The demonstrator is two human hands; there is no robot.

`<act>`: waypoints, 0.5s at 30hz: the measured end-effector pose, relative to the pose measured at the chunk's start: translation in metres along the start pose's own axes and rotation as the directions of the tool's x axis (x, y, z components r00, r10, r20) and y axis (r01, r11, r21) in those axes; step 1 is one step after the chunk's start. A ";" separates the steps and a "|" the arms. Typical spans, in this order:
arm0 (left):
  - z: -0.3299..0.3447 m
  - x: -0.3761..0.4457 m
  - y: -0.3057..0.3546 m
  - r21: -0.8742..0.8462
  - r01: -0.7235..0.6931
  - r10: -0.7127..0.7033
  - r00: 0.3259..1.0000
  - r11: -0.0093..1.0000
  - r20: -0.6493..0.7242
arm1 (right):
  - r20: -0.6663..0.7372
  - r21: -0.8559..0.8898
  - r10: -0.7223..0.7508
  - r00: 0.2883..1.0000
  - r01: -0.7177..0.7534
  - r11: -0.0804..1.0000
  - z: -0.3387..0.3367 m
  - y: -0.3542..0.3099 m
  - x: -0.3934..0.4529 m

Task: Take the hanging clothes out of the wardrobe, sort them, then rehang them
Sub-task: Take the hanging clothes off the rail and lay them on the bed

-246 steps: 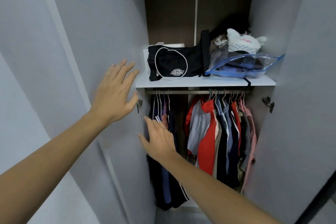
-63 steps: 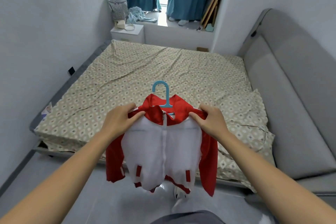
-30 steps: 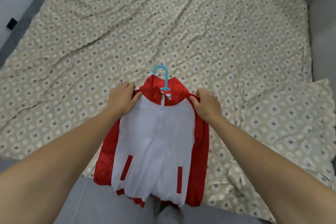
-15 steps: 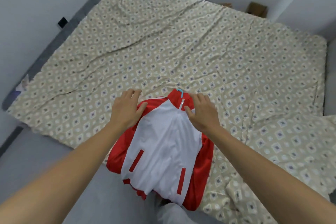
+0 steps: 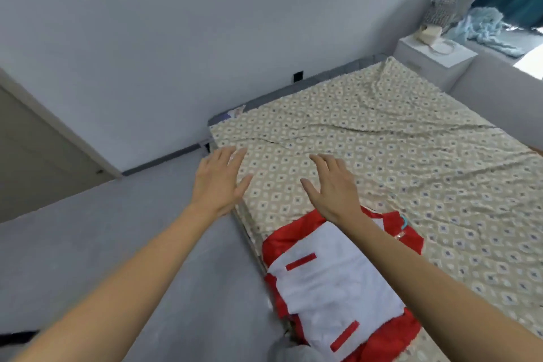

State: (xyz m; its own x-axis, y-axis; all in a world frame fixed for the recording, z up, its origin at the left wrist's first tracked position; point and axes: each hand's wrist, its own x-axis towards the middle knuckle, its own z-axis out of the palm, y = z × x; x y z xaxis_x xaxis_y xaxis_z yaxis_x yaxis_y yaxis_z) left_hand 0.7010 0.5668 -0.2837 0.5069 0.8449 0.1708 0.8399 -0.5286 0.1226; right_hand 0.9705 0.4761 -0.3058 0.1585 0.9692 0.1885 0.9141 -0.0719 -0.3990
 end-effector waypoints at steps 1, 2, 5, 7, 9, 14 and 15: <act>-0.016 -0.024 -0.020 0.027 0.048 -0.047 0.999 0.998 -0.027 | 0.006 0.019 -0.059 0.998 0.059 0.998 0.005 -0.029 0.005; -0.031 -0.050 -0.039 0.047 0.105 -0.103 0.994 0.993 -0.048 | 0.019 0.041 -0.122 0.992 0.121 0.992 0.010 -0.060 0.007; -0.072 -0.128 -0.089 0.101 0.289 -0.281 0.956 0.952 -0.088 | 0.063 0.115 -0.295 0.954 0.286 0.951 0.029 -0.154 0.006; -0.096 -0.179 -0.114 0.126 0.398 -0.383 0.915 0.908 -0.130 | 0.094 0.155 -0.415 0.905 0.398 0.904 0.042 -0.214 0.001; -0.119 -0.230 -0.132 0.139 0.501 -0.476 0.861 0.854 -0.181 | 0.122 0.188 -0.533 0.837 0.508 0.841 0.053 -0.270 -0.009; -0.164 -0.333 -0.161 0.190 0.718 -0.666 0.694 0.670 -0.273 | 0.123 0.300 -0.760 0.638 0.706 0.641 0.071 -0.385 -0.040; -0.171 -0.351 -0.164 0.193 0.757 -0.700 0.652 0.624 -0.291 | 0.118 0.322 -0.797 0.592 0.737 0.595 0.076 -0.404 -0.045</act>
State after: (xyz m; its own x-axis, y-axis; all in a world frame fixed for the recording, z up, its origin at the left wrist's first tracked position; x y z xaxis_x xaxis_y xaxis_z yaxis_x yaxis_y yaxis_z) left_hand 0.3518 0.3431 -0.1962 -0.3144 0.8973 0.3099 0.9454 0.3254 0.0171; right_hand 0.5658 0.4791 -0.2212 -0.6794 0.6587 0.3234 0.5401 0.7472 -0.3873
